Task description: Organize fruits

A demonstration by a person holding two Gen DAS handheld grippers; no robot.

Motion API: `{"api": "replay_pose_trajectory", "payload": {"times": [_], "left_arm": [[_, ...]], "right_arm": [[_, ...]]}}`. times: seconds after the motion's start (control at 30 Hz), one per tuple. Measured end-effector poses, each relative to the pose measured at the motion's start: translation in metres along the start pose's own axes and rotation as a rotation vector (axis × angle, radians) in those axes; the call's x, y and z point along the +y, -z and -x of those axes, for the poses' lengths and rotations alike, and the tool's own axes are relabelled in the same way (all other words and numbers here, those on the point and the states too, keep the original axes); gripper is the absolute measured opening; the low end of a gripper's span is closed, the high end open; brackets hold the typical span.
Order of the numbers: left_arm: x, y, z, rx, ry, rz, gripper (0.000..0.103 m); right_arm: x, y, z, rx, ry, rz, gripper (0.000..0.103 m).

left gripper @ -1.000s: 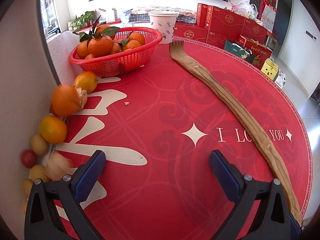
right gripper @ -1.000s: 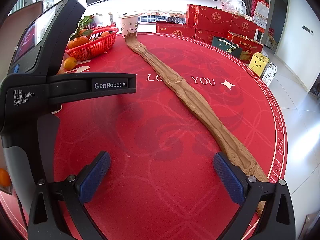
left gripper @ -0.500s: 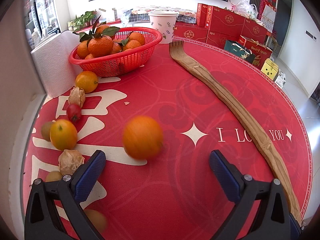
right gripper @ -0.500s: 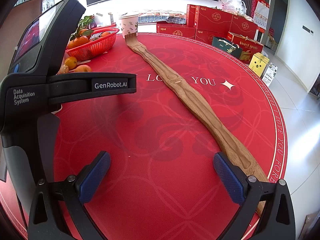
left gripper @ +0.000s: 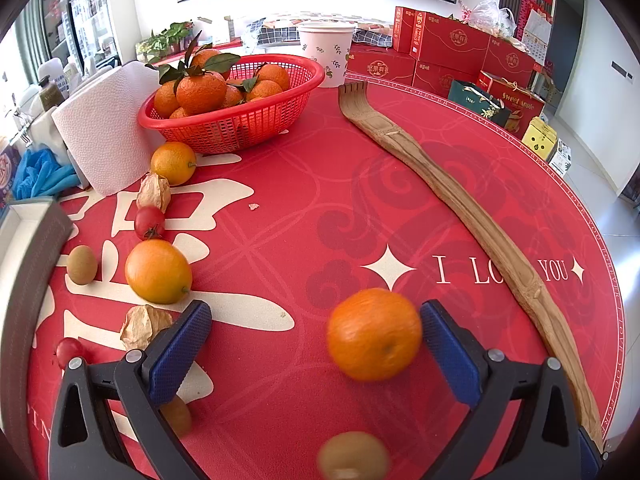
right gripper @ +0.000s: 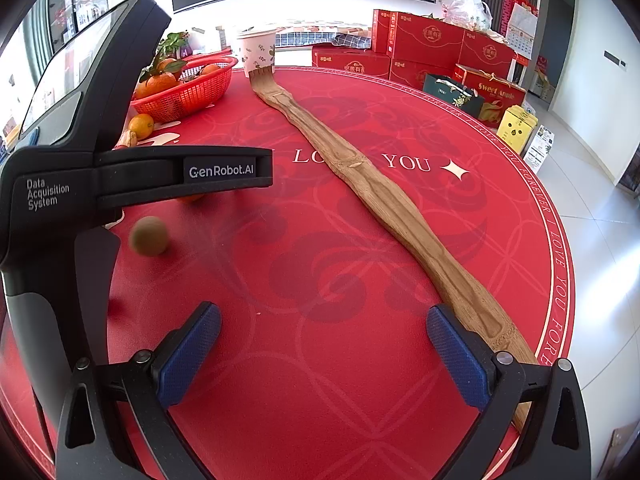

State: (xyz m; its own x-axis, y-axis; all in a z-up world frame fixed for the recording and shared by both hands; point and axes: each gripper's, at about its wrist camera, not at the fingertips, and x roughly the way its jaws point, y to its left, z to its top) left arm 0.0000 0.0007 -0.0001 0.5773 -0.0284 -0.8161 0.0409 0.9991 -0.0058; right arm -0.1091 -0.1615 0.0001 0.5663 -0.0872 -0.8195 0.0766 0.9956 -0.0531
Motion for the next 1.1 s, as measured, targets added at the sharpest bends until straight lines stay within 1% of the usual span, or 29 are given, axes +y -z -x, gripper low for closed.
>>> {"api": "replay_pose_trajectory", "payload": {"times": [1.1], "left_arm": [[0.0,0.0,0.0,0.0,0.0,0.0,0.103]], "right_arm": [[-0.0004,0.0008,0.0004,-0.005,-0.004,0.006,0.103]]}}
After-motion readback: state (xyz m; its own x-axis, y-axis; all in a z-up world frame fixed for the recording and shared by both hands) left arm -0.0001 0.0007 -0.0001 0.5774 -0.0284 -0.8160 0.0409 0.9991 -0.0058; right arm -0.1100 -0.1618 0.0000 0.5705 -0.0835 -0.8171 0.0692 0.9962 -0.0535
